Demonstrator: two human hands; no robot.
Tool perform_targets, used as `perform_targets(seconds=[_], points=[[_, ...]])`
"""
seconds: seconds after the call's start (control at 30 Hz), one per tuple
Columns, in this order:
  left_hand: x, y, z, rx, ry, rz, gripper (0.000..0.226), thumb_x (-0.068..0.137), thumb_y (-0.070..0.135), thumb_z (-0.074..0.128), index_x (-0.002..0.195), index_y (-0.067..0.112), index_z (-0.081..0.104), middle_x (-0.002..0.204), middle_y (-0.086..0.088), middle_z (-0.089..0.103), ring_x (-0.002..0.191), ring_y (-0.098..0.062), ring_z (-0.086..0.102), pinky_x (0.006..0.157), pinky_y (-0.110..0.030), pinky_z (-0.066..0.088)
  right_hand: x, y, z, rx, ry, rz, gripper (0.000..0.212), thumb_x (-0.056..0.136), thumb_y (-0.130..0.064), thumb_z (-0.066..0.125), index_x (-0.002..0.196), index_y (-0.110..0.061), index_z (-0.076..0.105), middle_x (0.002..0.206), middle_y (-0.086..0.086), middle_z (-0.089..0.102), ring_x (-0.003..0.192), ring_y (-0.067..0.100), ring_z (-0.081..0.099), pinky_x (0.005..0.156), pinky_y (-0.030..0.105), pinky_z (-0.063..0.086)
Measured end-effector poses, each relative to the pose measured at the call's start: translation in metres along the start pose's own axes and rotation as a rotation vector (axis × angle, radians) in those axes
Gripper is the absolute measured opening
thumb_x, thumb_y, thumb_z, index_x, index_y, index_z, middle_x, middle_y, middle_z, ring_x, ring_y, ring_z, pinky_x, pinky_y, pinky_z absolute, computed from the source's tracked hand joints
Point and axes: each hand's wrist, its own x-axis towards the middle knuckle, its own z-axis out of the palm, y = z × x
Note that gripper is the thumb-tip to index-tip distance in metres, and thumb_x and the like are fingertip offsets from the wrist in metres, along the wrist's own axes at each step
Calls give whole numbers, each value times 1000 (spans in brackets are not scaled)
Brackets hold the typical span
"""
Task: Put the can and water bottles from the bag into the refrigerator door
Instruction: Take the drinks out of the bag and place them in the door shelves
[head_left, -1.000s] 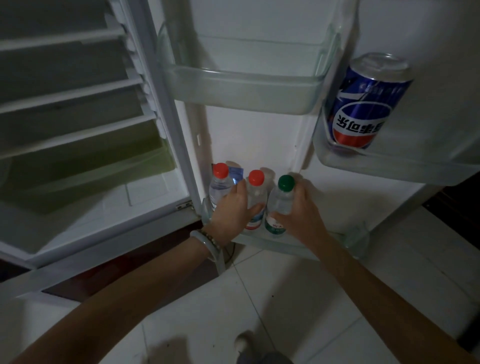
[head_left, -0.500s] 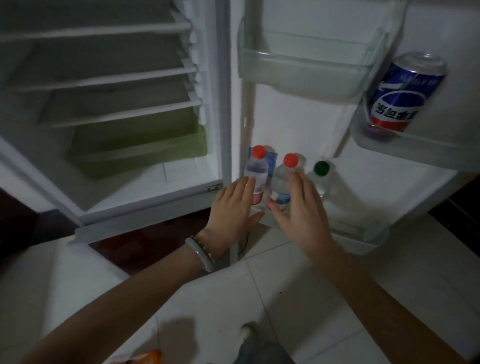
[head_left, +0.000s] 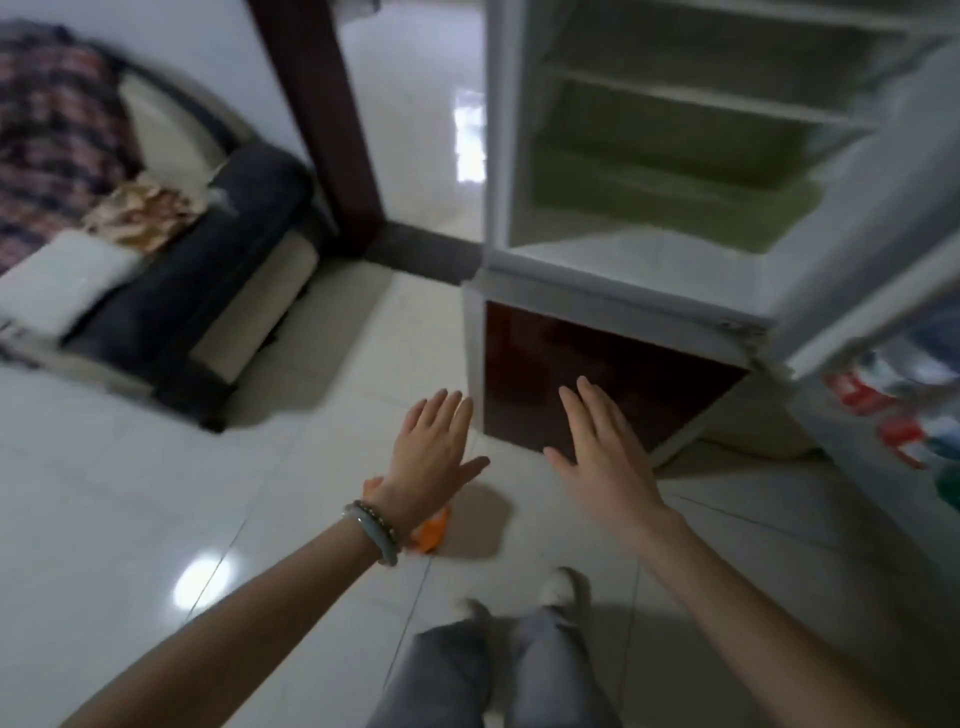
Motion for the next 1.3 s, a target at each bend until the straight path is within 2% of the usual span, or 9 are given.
perform_targets(seconds=[0.1,0.17,0.27,0.4,0.6,0.8,0.97,1.13,1.3], points=[[-43,-48,29,-50,-84,-182,65,82,41,59,133,3,44,138,-16,47,130,-33,40,106,-43,31,17,-32,41,27,-148,-112,69,72,-20,76,130,2,45,135,27,46,123,41,46,98,48,41],[-71,-72,49,-76,-118,-293,56,84,41,46,125,3,52,129,-16,55,123,-34,47,101,-42,37,26,-48,73,28,-247,-177,68,77,-19,72,134,1,40,139,26,42,128,40,40,103,45,37],[-110,-98,89,-153,-222,-472,56,84,31,58,130,2,45,133,-19,49,127,-35,41,106,-43,31,38,-63,131,19,-363,-277,67,74,-15,74,131,4,43,135,29,45,124,42,44,101,47,39],[-144,-121,149,-173,-310,-575,63,85,30,60,137,4,36,142,-16,40,133,-34,32,110,-44,23,45,-79,210,17,-501,-340,65,80,-17,69,134,2,38,139,27,41,129,39,38,105,44,35],[-157,-147,262,-192,-374,-605,54,80,12,60,131,4,45,139,-17,45,132,-33,36,109,-44,26,46,-89,335,43,-653,-390,61,89,-17,56,140,-1,28,147,21,31,136,31,28,109,37,28],[-137,-168,394,-247,-302,-512,46,66,11,73,110,6,60,120,-14,60,115,-30,54,96,-40,44,55,-72,465,49,-692,-400,53,90,-13,53,138,-3,32,144,16,36,131,29,35,104,34,33],[-113,-184,521,-247,-322,-502,45,89,12,50,133,8,42,147,-13,34,137,-29,27,114,-41,20,73,-65,580,165,-687,-474,48,87,2,52,133,1,38,136,18,46,125,33,43,101,39,37],[-90,-196,628,-192,-375,-405,48,88,18,52,135,11,39,149,-11,29,137,-27,25,114,-43,22,77,-57,702,4,-754,-555,58,86,-17,59,137,-9,33,142,11,41,131,23,37,108,40,34],[-67,-220,699,-133,-379,-435,46,91,21,49,135,12,37,146,-10,32,129,-27,34,104,-39,30,85,-45,782,-105,-778,-604,40,85,-5,52,124,-5,43,126,15,50,114,27,49,98,35,42]])
